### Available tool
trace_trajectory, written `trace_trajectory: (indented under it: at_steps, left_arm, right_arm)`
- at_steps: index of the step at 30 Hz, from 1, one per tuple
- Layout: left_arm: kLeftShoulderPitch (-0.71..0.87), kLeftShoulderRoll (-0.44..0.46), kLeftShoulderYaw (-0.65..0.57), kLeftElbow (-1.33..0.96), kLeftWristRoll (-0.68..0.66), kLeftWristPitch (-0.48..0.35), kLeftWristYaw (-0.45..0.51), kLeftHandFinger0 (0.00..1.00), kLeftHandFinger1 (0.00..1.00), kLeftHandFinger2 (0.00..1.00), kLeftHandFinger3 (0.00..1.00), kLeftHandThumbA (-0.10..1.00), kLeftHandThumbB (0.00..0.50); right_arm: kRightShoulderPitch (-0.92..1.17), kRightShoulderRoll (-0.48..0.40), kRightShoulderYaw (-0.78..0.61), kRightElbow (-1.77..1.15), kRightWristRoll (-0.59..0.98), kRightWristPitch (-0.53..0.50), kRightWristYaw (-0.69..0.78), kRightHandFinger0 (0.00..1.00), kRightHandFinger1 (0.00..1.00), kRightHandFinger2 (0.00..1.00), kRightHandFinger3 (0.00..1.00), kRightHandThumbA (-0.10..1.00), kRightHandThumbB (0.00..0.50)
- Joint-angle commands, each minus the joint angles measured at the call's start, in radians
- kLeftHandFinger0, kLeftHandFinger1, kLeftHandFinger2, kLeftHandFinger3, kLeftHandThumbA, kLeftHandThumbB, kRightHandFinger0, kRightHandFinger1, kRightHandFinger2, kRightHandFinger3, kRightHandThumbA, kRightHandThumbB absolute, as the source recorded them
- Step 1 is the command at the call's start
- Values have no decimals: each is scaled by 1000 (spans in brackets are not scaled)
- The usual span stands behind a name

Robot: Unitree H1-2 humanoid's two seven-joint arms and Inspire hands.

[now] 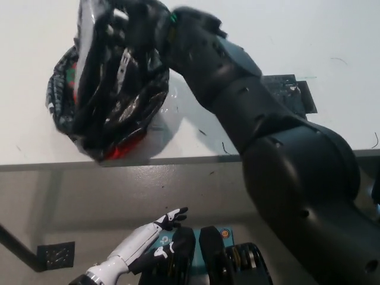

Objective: The robot uses its right hand to pick up a bag of coffee beans and puts it in the black plastic bag, then the robot grabs the top of the bag and lifts it.

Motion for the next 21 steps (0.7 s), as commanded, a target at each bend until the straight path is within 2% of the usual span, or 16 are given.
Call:
trace_trajectory:
  at_steps: [1,2,4,7,9,14,18,19,21]
  left_arm:
    - [-22,1,1,-35,0,7,-20,911,871,913,1000,1000,319]
    - [-27,0,1,-36,1,17,-24,912,867,907,1000,1000,325]
    - [-37,-1,0,-34,6,21,-26,915,861,897,1000,1000,319]
    - [-37,0,-3,-42,11,42,-35,913,861,897,1000,1000,339]
    - [-42,-2,0,-44,4,45,-38,901,854,893,1000,1000,325]
    - [-46,-3,1,-39,4,41,-37,889,844,884,1000,1000,337]
    - [-48,0,-1,-31,6,33,-36,886,850,887,1000,1000,341]
    - [-48,0,-1,-31,6,34,-37,889,857,892,1000,1000,353]
    - [-49,2,-2,-31,9,36,-38,892,863,902,1000,1000,360]
  right_arm:
    - [15,-77,145,12,-167,-15,191,1000,1000,1000,1000,803,359]
    - [39,-94,199,19,-203,-22,226,1000,1000,1000,1000,834,382]
    - [57,-112,265,19,-240,-27,259,1000,1000,1000,1000,932,361]
    - [77,-123,274,14,-229,-35,259,1000,1000,1000,1000,911,376]
    - [77,-132,279,13,-227,-36,263,1000,1000,1000,1000,911,395]
    - [71,-144,288,6,-242,-39,286,1000,1000,1000,1000,916,399]
    - [60,-155,275,-4,-247,-51,288,1000,1000,1000,1000,852,461]
    - [50,-158,276,-9,-252,-46,278,1000,1000,1000,1000,849,492]
    - [18,-173,303,-34,-283,-34,291,1000,1000,1000,1000,880,500]
